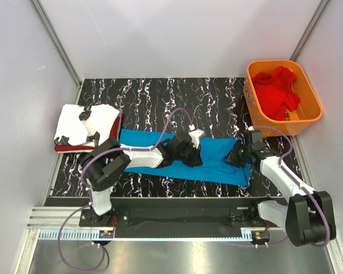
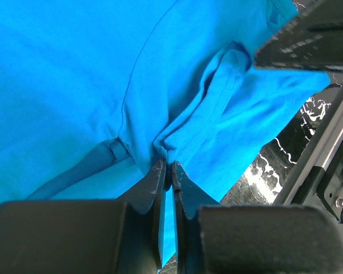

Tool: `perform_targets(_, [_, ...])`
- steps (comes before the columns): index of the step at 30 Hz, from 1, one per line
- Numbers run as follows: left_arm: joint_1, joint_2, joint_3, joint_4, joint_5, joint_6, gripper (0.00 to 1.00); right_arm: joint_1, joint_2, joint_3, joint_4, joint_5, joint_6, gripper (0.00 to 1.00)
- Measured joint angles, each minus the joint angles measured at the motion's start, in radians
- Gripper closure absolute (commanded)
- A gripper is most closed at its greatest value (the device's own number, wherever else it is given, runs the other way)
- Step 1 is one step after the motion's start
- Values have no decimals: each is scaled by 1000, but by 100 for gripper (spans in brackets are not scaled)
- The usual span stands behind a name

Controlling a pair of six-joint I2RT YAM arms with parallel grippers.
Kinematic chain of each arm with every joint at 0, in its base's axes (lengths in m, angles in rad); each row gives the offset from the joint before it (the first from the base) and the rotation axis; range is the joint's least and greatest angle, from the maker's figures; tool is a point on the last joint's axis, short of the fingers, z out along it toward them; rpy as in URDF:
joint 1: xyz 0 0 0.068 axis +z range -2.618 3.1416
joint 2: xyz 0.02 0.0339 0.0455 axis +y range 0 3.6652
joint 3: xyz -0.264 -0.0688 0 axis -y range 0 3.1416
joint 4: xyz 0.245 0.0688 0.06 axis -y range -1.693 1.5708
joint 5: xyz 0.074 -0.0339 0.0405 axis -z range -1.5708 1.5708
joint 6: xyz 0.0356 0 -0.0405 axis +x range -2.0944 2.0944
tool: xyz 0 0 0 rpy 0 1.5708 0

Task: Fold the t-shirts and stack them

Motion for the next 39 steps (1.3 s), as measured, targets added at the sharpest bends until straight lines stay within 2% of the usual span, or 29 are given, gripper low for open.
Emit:
perform_targets(4, [0, 0, 0, 5, 5, -3, 85, 0, -68, 0, -14, -74, 0, 95])
perform_targets(7, [0, -3, -5, 7, 7, -4, 85, 0, -105, 0, -37, -107, 0, 95])
perform_targets(8, [0, -4, -7, 7, 7, -5, 85, 0, -116, 0, -50, -112, 0, 79])
perform_targets(11, [0, -9, -13, 8, 8, -6, 86, 0, -146, 0, -84, -100, -1, 54])
perform_targets(14, [0, -15, -20, 8, 8, -6, 88, 0, -173, 0, -105, -55, 1, 50])
perform_targets(15, [0, -17, -21, 8, 7, -6, 88, 0, -174, 0, -108, -33, 0, 46])
perform_targets(25, [0, -20, -46, 15, 6, -6, 94, 0, 7, 37, -99, 159, -11, 47])
perform_targets(32, [0, -21, -57, 27, 6, -5, 97, 0, 59, 45, -80, 207, -20, 55])
perform_targets(38, [0, -21, -57, 27, 6, -5, 97, 0, 56, 45, -77, 196, -26, 81])
perform_targets(39, [0, -21, -57, 27, 6, -5, 96, 0, 53, 45, -77, 188, -26, 95])
